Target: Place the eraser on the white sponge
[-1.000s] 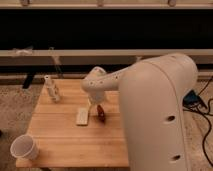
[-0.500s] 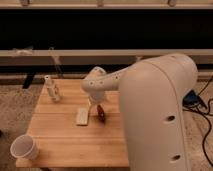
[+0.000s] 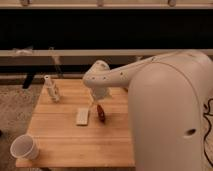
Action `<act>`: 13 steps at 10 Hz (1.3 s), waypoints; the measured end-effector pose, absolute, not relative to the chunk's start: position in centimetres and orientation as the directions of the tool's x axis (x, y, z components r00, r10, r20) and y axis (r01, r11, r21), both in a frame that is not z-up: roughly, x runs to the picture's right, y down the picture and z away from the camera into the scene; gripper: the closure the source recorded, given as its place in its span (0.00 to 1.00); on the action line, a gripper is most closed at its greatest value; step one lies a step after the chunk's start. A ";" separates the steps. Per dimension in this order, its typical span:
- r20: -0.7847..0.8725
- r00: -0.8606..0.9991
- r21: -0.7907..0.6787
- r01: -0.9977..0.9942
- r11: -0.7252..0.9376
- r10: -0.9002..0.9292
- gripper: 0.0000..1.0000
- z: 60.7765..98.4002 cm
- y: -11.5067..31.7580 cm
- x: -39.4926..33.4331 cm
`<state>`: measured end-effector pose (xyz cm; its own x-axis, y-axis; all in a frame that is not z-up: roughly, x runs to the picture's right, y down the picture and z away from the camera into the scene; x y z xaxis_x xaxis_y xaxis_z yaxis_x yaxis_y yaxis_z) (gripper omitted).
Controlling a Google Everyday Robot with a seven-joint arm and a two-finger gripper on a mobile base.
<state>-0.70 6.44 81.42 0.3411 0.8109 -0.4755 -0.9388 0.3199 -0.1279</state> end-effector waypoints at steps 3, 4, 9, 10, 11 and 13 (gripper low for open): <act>-0.475 0.302 -0.106 -0.952 0.287 0.826 0.20 79.6 4.3 4.0; -0.479 0.279 -0.098 -0.959 0.266 0.832 0.20 79.3 3.7 6.0; -0.514 0.176 -0.061 -0.984 0.169 0.839 0.20 79.7 4.2 13.6; -0.521 0.148 -0.047 -0.988 0.145 0.841 0.20 79.7 4.6 15.4; -0.528 0.123 -0.034 -0.992 0.124 0.840 0.20 79.8 5.0 16.8; -0.539 0.090 -0.017 -0.995 0.096 0.837 0.20 80.4 5.9 18.7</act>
